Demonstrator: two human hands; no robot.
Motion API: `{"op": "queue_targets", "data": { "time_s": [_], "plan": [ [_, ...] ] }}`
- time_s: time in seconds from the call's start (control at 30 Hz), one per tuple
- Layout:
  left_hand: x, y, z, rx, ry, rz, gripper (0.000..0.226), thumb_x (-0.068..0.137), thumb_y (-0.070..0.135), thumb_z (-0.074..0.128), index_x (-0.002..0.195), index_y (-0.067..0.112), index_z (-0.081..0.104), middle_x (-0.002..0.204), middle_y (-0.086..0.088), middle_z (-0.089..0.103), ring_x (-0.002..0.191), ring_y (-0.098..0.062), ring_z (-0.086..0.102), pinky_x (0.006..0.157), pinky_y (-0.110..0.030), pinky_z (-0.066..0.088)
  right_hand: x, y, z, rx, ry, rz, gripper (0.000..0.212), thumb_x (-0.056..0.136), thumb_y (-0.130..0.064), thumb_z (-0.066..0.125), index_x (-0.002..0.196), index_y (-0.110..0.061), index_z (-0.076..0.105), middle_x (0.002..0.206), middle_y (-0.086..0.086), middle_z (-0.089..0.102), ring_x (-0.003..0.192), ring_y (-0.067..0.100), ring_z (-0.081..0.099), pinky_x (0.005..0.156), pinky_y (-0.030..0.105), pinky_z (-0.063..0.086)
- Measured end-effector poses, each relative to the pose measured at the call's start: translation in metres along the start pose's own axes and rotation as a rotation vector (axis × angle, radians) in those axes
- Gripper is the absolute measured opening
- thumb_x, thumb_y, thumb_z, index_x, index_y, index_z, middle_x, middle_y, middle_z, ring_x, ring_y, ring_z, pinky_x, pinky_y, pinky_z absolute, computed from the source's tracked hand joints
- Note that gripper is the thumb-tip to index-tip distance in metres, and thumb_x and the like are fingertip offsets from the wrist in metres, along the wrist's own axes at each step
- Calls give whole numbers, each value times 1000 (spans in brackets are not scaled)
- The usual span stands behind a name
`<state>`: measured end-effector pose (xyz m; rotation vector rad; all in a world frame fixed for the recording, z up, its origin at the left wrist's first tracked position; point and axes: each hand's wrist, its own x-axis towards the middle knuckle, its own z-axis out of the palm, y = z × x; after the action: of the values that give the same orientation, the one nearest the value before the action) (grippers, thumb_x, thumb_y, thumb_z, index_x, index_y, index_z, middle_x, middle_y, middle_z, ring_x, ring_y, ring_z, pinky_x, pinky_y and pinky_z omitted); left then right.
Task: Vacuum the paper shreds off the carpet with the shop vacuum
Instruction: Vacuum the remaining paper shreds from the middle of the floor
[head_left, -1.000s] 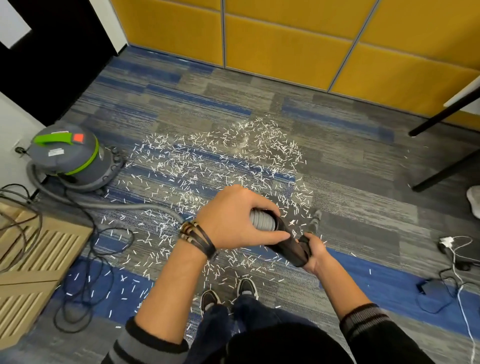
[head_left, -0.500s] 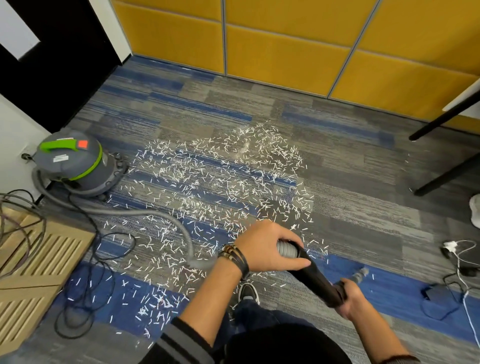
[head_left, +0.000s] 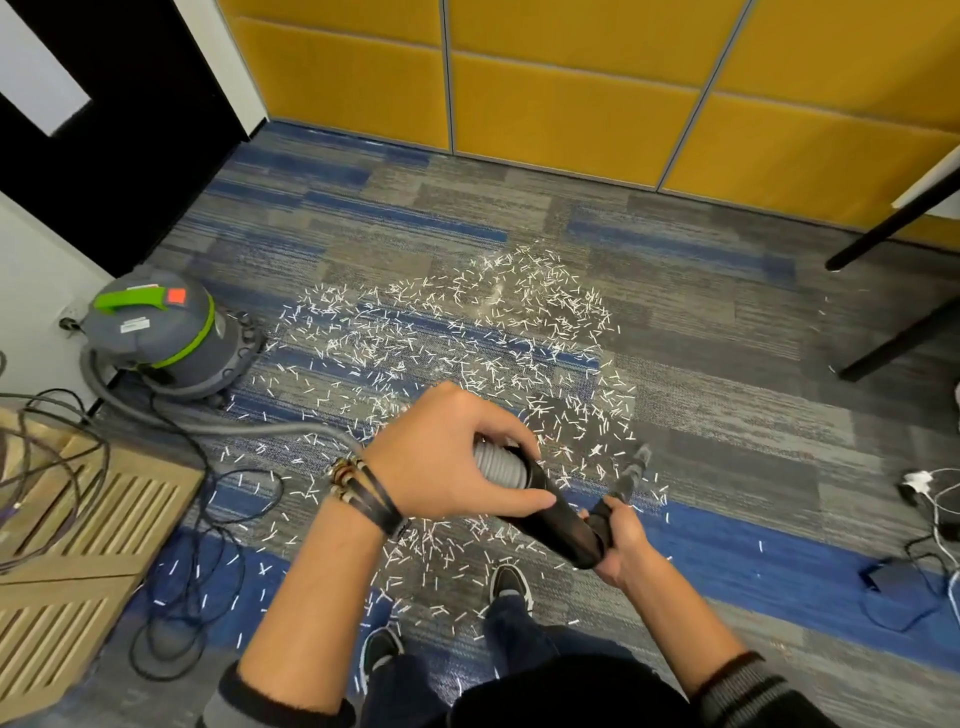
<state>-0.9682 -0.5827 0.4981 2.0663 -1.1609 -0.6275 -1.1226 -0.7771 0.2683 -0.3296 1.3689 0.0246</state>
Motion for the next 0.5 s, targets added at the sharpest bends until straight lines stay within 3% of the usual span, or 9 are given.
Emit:
{"op": "queue_targets", "data": {
  "time_s": [0.1,0.23,0.37,0.5],
  "plan": [
    [-7,-9,8,-42,-47,-9,27,72,45,93,92,28,83,77,22,73,79,4,67,70,-6,45,0,15,-20,-17,73,-15,28,103,-34,39,85,-13,43,66,9,48,61,24,48,64,35,46],
    [-32,-24,18,-64,-93,-20,27,75,46,91,95,30,82,83,21,75,82,3,68,73,-6,49,0,48,-39,-76,173,-12,28,101,-40,40,107,-13,45,81,12,55,71,28,58,70,42,57],
    [-65,-38,1,-71,-67,-5,32,74,52,88,99,33,82,88,21,77,87,1,70,84,-19,56,-15,77,-17,-54,130,-23,28,103,-37,39,92,-12,48,74,13,56,64,27,58,52,34,55],
    [-80,-50,-13,-131,-78,-9,28,74,46,91,96,30,83,85,19,76,85,-2,71,81,-20,57,-21,98,-8,-62,124,-52,26,103,-35,42,93,-12,47,75,12,53,66,27,56,50,37,57]
  ]
}}
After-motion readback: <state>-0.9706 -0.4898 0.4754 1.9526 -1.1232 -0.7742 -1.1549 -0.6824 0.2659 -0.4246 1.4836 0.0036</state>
